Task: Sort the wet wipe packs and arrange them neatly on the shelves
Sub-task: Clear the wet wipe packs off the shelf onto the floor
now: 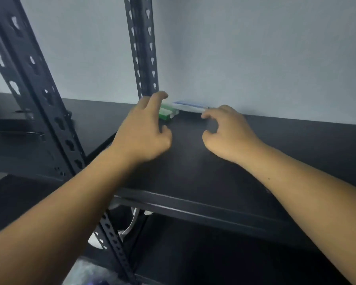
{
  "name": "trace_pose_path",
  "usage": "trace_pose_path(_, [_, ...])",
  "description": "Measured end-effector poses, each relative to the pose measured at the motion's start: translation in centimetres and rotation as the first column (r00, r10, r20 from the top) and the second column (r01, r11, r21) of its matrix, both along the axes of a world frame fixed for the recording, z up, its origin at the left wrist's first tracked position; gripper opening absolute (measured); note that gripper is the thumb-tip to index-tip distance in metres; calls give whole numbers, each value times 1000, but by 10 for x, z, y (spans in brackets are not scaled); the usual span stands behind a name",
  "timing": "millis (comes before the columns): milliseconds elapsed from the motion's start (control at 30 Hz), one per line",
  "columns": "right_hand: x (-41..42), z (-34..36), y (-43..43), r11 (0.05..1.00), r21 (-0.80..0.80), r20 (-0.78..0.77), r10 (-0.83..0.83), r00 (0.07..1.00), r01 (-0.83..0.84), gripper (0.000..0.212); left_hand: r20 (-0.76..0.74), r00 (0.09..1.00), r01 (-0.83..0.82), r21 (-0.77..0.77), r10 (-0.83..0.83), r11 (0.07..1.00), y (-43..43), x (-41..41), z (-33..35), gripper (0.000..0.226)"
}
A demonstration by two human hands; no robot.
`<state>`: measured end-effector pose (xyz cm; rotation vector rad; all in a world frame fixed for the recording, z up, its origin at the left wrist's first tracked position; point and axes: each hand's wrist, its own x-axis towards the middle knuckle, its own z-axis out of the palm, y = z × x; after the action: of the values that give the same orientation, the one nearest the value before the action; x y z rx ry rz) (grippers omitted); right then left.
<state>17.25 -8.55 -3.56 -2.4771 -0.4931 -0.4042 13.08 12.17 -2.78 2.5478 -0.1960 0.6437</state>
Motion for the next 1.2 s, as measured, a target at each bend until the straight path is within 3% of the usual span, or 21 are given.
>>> trace_pose_path(67, [27,3,11,996,-72,-21,-48,999,47,56,-95,993,-66,1,66,998,6,40,4,78])
trace_pose_path(200, [71,0,25,961,-204,-22,-195,981,186,60,-208,945,-217,180,253,959,12,95,-5,74])
trace_pose_path(333, [95,-9,33,948,-285,-33,-157,987,141,64,-255,930,-205,242,266,948,21,112,-19,70])
trace_pose_path(433, [102,-12,36,922,-378,-38,-107,994,85,64,-231,930,-207,310,285,928,20,110,-18,61])
trace_pose_path(600, [95,-5,33,885,-431,12,-188,982,175,48,-150,923,-258,442,354,859,17,104,-19,47])
trace_pose_path(733, [75,2,21,855,-468,11,-249,968,225,53,-192,913,-230,486,359,843,13,93,-19,56])
trace_pose_path(867, [48,15,9,851,-436,-120,-379,918,294,39,-268,901,-194,453,341,870,12,72,-7,49])
trace_pose_path(1000, [13,30,-9,913,-284,-223,-361,906,294,21,-297,892,-188,445,342,876,7,44,7,55])
trace_pose_path(1200, [-92,64,-51,956,-60,-209,-293,933,287,26,-197,965,-140,166,172,976,-23,-42,29,63])
